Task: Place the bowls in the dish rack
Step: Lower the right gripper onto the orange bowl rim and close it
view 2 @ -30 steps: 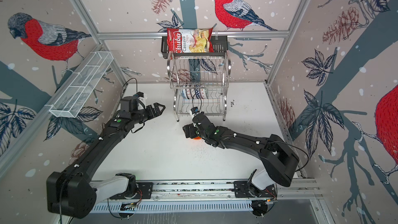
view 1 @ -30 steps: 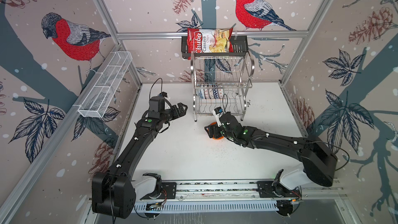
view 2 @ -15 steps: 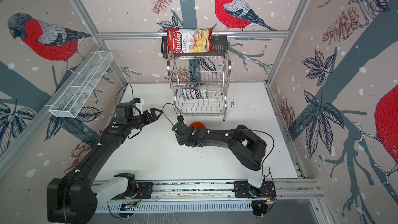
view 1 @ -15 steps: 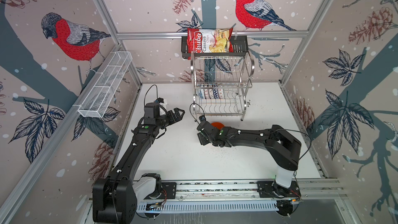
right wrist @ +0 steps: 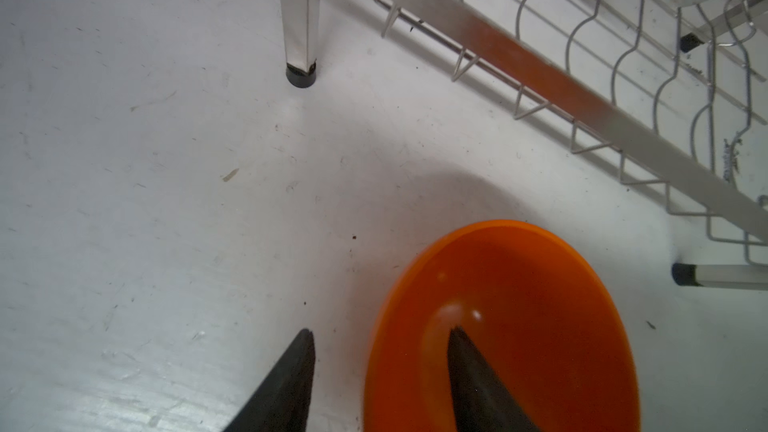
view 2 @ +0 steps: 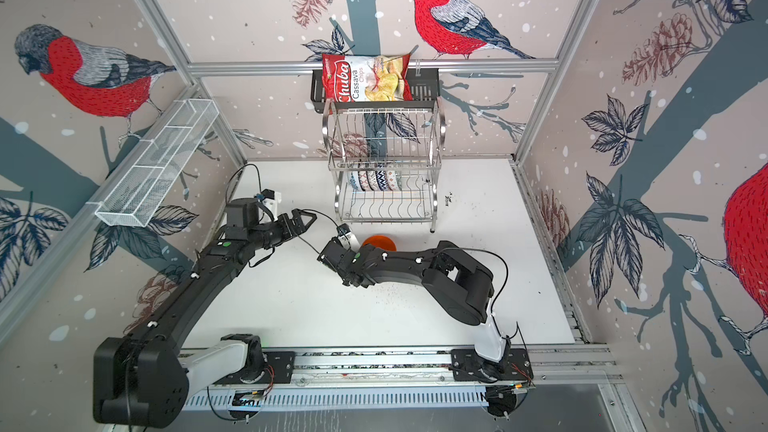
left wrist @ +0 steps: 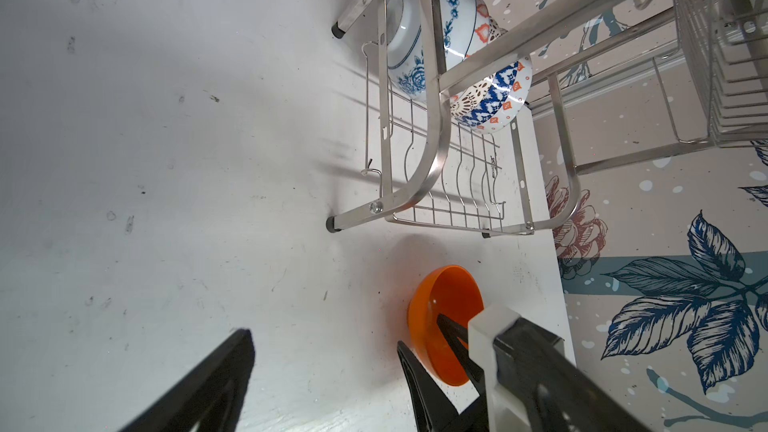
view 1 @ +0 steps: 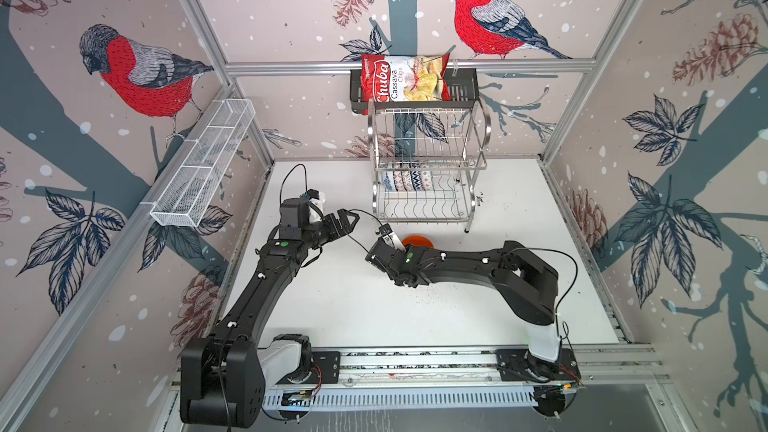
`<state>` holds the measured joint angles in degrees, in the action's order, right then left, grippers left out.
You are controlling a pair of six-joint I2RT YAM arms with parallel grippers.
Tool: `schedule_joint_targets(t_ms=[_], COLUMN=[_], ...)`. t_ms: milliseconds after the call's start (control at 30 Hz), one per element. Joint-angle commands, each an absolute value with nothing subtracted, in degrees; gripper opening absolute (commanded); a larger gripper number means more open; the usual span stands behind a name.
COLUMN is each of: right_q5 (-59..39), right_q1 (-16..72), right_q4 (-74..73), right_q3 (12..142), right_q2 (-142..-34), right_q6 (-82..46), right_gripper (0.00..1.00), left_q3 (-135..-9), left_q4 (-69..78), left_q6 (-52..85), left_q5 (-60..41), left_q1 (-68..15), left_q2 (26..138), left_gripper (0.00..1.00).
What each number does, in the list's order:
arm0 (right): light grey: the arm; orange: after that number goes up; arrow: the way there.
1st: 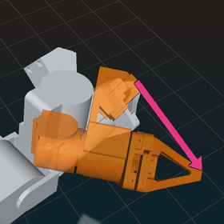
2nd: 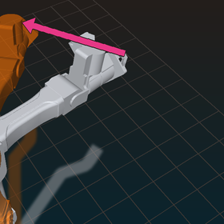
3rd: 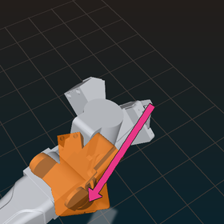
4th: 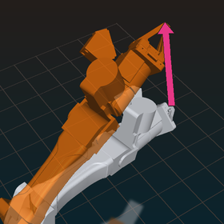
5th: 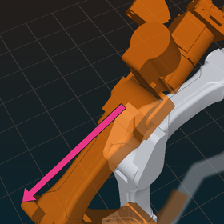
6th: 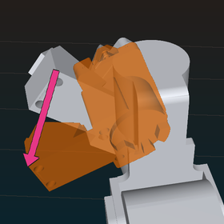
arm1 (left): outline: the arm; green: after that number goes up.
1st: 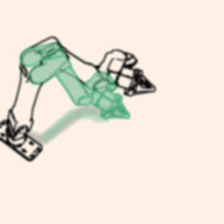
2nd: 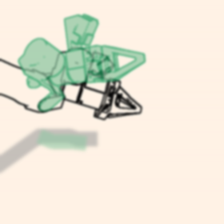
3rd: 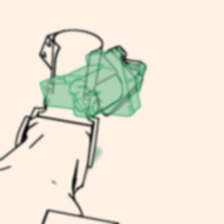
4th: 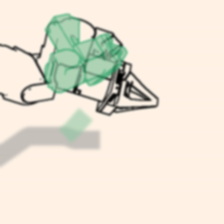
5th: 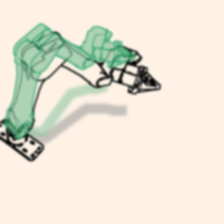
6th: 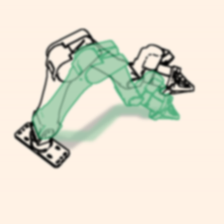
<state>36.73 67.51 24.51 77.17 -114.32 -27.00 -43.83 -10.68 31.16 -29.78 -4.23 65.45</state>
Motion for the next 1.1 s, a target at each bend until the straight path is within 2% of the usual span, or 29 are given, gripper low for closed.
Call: schedule_joint_targets(t_ms=[0, 300, 533, 833, 967, 1067], right_q5=[43.3, 51.8, 53.7, 57.6, 57.4, 56.4], right_q1=[68.5, 72.5, 72.4, 72.3, 72.4, 72.4], right_q4=[29.1, 36.8, 38.2, 39.5, 38.0, 35.7], right_q3=[79.1, 84.4, 85.9, 86.0, 85.2, 84.0], right_q2=[-115.9, -121.1, -123.3, -124.7, -124.7, -123.4], right_q6=[-26.2, -26.8, -26.7, -27.0, -25.4, -23.8], right_gripper=[0.49, 0.43, 0.38, 0.27, 0.16, 0.13], left_q3=[-43.9, -43.8, -43.8, -43.7, -43.8, -43.8], left_q4=[-8.6, -8.6, -8.7, -8.5, -8.5, -8.6], left_q6=[30.8, 30.8, 31.0, 31.2, 31.2, 31.1], left_q5=[-30.1, -30.0, -30.0, -30.4, -30.4, -30.3], left_q1=[-4.0, -3.8, -3.6, -2.9, -2.8, -2.8], left_q2=[65.6, 65.7, 65.5, 65.5, 65.3, 65.3], left_gripper=[0.98, 0.97, 0.97, 0.98, 0.98, 0.98])
